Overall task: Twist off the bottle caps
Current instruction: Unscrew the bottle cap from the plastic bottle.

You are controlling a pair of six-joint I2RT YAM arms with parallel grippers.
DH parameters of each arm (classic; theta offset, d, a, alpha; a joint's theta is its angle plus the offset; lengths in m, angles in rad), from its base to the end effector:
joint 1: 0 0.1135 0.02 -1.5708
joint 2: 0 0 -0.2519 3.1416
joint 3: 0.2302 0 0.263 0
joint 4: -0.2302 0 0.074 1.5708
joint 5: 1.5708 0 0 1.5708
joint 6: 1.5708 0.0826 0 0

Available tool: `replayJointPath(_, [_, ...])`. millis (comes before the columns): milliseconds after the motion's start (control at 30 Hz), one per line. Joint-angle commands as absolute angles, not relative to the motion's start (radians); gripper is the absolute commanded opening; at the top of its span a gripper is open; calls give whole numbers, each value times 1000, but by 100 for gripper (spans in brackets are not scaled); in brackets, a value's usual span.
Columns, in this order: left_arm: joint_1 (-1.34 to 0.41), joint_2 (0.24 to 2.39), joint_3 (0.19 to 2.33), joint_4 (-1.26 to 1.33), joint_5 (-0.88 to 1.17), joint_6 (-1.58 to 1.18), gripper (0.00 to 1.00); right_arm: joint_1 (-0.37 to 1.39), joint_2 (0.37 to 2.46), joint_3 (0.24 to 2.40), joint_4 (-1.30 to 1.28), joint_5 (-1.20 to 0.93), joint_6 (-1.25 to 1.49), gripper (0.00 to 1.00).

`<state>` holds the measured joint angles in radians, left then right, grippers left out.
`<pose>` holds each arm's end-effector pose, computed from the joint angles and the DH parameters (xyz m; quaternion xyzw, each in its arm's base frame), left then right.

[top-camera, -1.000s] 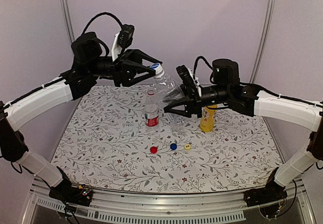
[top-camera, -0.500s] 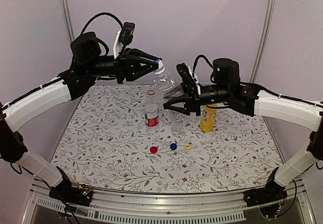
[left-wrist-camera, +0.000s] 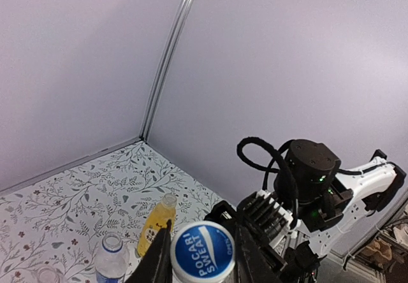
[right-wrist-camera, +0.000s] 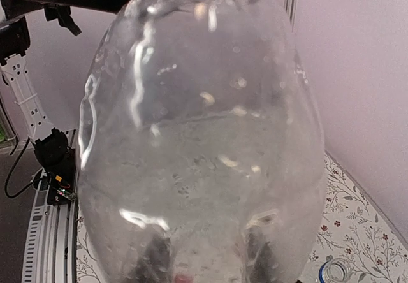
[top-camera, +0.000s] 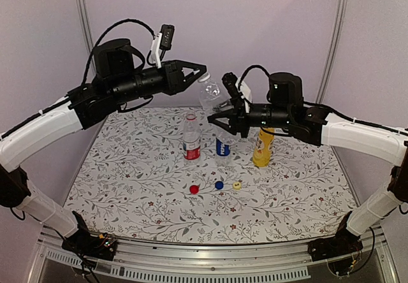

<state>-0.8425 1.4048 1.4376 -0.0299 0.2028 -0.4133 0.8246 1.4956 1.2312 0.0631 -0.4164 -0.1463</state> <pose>0.2453 -0.3001 0.4308 0.2196 0.6711 -0.4717 0.5281 0.2541 0.3241 0.3258 -0.4692 0.6093 0.3569 0.5303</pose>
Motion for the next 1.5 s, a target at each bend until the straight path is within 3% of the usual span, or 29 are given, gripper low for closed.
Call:
replayJointPath(0, [-854,1437,1502,-98,93,-446,20,828,1481,1217,55,-356,-150,37])
replayJointPath(433, [-855,1424,1493,-79,54,-486,19,828,1457,1193,76,-292,-151,37])
replayJointPath(700, [-855,1450,1481,-50,123,-462,27,828,1447,1195,91,-409,-150,37])
replayJointPath(1200, [-853,1421,1472,-39,136,-425,55,825,1437,1196,100,-489,-140,37])
replayJointPath(1467, [-833,1387,1450,-17,248,-367,78,818,1442,1192,98,-511,-135,37])
